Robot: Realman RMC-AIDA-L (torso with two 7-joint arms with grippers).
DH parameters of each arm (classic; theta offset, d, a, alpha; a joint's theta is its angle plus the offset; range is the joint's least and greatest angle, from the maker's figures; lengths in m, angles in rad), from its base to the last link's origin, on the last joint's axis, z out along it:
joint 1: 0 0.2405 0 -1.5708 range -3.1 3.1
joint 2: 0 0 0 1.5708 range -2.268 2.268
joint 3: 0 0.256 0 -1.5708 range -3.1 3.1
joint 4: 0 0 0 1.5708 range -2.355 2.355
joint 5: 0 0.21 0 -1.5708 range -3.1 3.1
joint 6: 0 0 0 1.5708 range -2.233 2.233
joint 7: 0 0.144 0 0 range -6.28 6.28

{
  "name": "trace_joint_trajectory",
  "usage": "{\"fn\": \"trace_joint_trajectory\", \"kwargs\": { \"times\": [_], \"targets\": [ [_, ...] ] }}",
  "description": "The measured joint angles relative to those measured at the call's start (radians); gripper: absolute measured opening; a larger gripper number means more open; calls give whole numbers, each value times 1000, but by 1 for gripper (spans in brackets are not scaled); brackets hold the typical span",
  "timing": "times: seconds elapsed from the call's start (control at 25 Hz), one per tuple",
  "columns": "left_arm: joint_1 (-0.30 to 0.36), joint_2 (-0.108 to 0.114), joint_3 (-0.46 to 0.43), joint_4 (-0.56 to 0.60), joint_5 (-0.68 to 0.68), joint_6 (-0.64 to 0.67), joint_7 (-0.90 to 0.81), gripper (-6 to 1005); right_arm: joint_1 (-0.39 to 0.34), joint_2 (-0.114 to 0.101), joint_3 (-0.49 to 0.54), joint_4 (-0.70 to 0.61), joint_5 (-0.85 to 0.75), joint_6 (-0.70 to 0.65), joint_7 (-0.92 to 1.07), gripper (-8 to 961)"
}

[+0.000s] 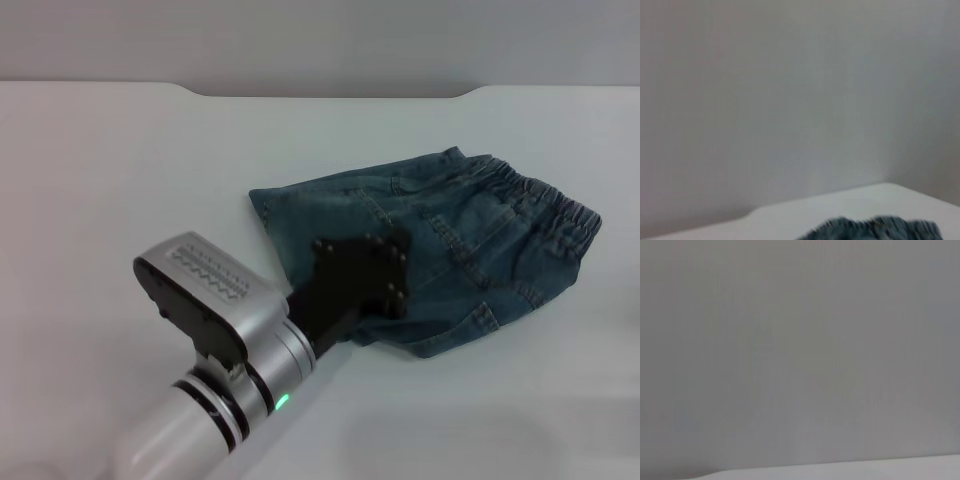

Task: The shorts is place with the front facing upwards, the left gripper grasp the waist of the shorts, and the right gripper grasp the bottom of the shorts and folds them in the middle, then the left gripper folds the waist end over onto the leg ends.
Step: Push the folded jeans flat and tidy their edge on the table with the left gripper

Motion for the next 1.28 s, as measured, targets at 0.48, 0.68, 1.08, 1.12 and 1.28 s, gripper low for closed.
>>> {"fn": "trace_joint_trajectory", "kwargs": {
  "times": [0.48,0.68,1.08,1.12,1.28],
  "targets": [
    [-72,-9,68,130,10,-29,-164,1,4,1,0,-5,3,1,19,0],
    [-112,-11,61,173,11,-75,-188,4,4,3,2,-6,4,5,32,0],
    [-179,-11,33,277,1,-90,-211,8,-5,8,6,-15,4,23,64,0],
    [-184,-11,26,290,1,-91,-214,9,-5,8,6,-15,4,23,64,0],
    [-202,-11,9,333,1,-92,-233,11,-8,8,7,-14,4,42,84,-1]
  ]
}}
